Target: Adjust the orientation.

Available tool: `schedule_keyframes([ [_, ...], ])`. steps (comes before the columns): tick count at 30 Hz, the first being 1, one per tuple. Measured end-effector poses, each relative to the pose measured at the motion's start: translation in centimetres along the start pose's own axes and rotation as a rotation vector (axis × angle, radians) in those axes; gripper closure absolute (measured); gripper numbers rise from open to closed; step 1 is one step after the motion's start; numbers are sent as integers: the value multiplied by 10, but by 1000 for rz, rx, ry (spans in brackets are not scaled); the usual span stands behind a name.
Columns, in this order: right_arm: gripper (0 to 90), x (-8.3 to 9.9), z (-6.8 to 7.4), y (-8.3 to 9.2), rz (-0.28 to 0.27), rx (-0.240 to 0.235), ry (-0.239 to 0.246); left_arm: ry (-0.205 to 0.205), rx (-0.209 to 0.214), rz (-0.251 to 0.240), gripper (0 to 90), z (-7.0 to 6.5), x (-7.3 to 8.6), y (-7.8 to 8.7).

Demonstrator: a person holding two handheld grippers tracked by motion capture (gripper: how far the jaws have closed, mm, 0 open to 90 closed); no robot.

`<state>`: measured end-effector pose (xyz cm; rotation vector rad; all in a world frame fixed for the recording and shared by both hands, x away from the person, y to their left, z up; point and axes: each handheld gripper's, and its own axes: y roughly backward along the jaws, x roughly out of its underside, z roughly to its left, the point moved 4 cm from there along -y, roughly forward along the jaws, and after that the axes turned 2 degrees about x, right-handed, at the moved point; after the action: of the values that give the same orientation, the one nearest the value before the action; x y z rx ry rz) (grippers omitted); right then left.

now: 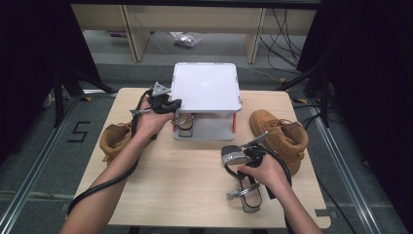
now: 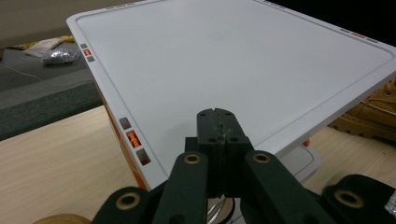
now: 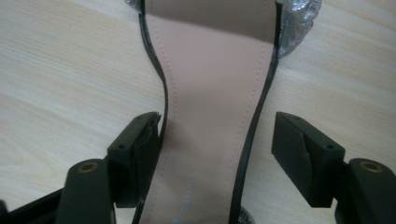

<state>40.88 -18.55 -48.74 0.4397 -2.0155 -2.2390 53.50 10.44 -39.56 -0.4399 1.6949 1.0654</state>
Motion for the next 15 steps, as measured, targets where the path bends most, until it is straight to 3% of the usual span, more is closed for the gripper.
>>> schedule_keyframes([
  [5,327,0,7,2,9,-42,14,-2,1,3,890,0,0,0],
  [7,327,0,6,1,-7,-11,23,-2,0,3,890,0,0,0],
  [14,316,2,6,-13,13,-7,29,-1,1,3,890,0,0,0],
  [15,311,2,6,-15,41,-7,29,-4,1,4,890,0,0,0],
])
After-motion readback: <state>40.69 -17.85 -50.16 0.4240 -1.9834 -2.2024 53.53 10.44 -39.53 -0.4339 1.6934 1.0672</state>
